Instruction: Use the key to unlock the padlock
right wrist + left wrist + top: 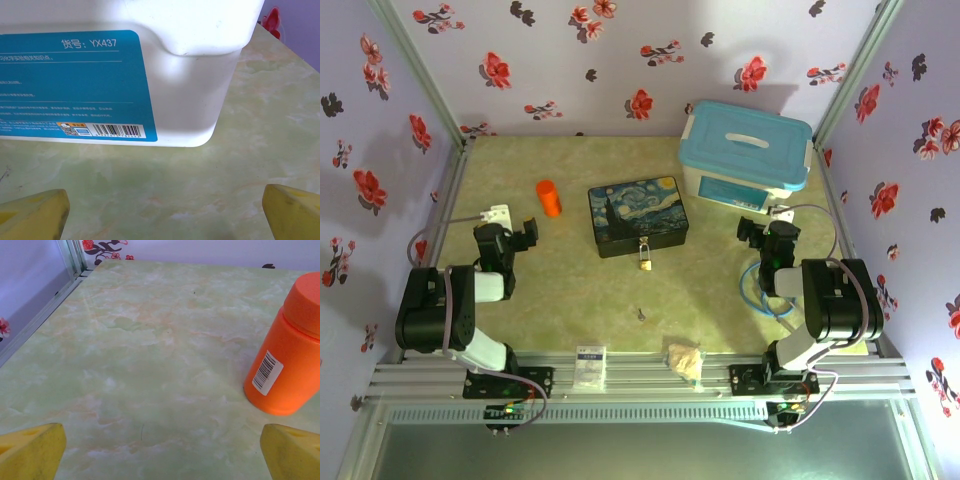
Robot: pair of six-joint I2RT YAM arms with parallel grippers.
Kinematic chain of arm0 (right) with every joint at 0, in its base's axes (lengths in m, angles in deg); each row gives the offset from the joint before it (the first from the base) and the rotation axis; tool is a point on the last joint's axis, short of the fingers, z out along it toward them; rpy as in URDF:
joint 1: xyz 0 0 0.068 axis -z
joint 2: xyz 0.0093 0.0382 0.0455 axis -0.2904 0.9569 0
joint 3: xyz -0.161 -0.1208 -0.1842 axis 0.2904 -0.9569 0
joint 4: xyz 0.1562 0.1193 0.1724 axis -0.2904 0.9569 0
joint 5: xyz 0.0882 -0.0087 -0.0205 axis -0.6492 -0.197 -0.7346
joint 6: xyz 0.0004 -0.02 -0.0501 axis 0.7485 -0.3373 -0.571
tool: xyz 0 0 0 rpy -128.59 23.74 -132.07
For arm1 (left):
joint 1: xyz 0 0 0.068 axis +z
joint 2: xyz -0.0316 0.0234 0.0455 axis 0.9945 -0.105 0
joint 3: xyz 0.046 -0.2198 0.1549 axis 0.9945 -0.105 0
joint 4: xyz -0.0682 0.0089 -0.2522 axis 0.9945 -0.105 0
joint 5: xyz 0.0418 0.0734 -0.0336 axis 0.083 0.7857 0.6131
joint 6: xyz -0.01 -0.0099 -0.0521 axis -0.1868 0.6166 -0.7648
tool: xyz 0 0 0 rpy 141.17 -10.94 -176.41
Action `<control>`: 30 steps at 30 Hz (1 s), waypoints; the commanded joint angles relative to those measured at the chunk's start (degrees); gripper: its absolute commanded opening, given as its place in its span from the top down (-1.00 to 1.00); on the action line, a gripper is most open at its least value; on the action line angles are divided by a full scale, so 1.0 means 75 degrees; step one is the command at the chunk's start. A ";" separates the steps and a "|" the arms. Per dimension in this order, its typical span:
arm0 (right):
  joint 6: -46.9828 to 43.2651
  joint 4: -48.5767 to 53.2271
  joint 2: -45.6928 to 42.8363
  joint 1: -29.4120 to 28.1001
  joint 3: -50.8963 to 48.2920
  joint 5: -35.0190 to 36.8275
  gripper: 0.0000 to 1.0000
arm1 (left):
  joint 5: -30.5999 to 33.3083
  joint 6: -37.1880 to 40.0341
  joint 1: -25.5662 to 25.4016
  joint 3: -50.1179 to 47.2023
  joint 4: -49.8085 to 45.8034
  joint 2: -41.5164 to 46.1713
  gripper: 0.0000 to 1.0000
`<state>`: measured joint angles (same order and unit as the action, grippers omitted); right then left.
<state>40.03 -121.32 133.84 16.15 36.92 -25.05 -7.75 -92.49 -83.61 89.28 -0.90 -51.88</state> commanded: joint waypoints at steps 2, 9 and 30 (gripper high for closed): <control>-0.0164 -0.0142 -0.0011 0.0039 0.0083 -0.0011 -0.99 | -0.0082 0.0357 -0.0037 0.0125 0.0005 -0.0086 -0.99; -0.0154 -0.0116 -0.0009 0.0040 0.0096 -0.0032 -0.98 | -0.0083 0.0339 -0.0039 0.0137 0.0000 -0.0092 -0.99; 0.0646 0.2985 -0.2850 0.0027 0.0708 0.0018 -0.99 | 0.0510 -0.1215 -0.0034 -0.0042 -0.2135 0.3374 -0.99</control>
<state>40.71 -106.98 117.10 16.15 39.80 -25.90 -5.28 -94.83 -83.61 87.60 -10.14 -30.81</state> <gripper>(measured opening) 0.993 0.997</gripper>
